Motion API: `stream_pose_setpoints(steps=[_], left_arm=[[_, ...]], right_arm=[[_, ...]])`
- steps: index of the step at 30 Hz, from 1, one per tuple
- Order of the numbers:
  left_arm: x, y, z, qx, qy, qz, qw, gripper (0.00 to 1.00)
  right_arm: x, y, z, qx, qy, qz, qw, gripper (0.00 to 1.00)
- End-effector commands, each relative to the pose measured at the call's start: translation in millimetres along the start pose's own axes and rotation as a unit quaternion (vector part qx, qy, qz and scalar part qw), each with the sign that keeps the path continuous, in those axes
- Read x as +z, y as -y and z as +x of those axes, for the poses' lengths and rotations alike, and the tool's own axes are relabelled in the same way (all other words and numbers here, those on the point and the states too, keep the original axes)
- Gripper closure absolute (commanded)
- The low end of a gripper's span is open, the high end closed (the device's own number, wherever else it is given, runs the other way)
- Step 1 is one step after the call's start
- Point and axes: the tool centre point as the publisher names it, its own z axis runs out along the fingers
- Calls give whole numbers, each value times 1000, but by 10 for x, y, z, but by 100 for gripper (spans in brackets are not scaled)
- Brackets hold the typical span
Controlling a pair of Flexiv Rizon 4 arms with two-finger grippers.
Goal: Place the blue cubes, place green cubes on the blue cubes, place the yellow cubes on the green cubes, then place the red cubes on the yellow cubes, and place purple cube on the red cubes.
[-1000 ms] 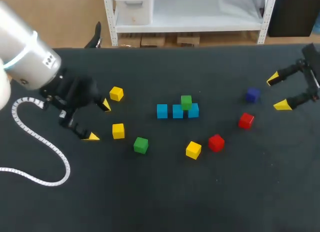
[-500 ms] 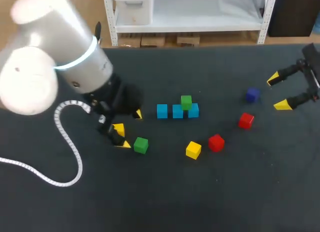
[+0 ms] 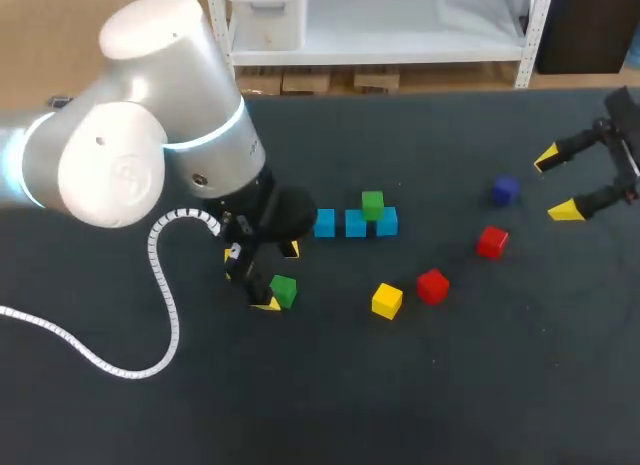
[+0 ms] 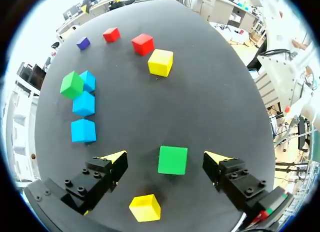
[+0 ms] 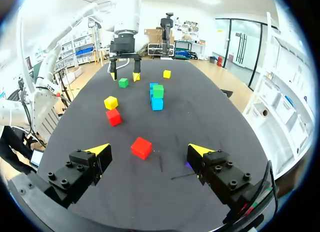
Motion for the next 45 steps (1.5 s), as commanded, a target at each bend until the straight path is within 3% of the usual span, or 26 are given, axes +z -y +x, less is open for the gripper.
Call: stream_pose_setpoints(steps=[1, 9, 11, 12, 18, 21, 22, 28, 33, 45], left_arm=[[58, -17, 73, -2, -2, 7, 1000, 0], [111, 40, 100, -3, 1, 12, 1000, 0], [112, 42, 99, -3, 2, 12, 1000, 37], [110, 45, 95, -2, 3, 11, 1000, 51], [116, 37, 75, 3, 3, 13, 1000, 66], [127, 33, 74, 4, 4, 13, 1000, 95], [130, 32, 74, 5, 6, 9, 1000, 100], [102, 40, 37, 2, 12, 5, 1000, 100], [-119, -10, -20, -2, 26, -10, 1000, 100], [-700, -373, -96, 0, 3, -41, 999, 100]], right_arm=[[8, 7, 4, -1, 1, 0, 1000, 0], [8, 7, 4, -1, 1, 0, 1000, 0], [8, 7, 4, -1, 1, 0, 1000, 0], [8, 7, 4, -1, 1, 0, 1000, 0], [8, 7, 4, -1, 1, 0, 1000, 0], [8, 7, 4, -1, 1, 0, 1000, 0], [8, 7, 4, -1, 1, 0, 1000, 0], [8, 7, 4, -1, 1, 0, 1000, 0], [8, 7, 4, -1, 1, 0, 1000, 0], [8, 7, 4, -1, 1, 0, 1000, 0]])
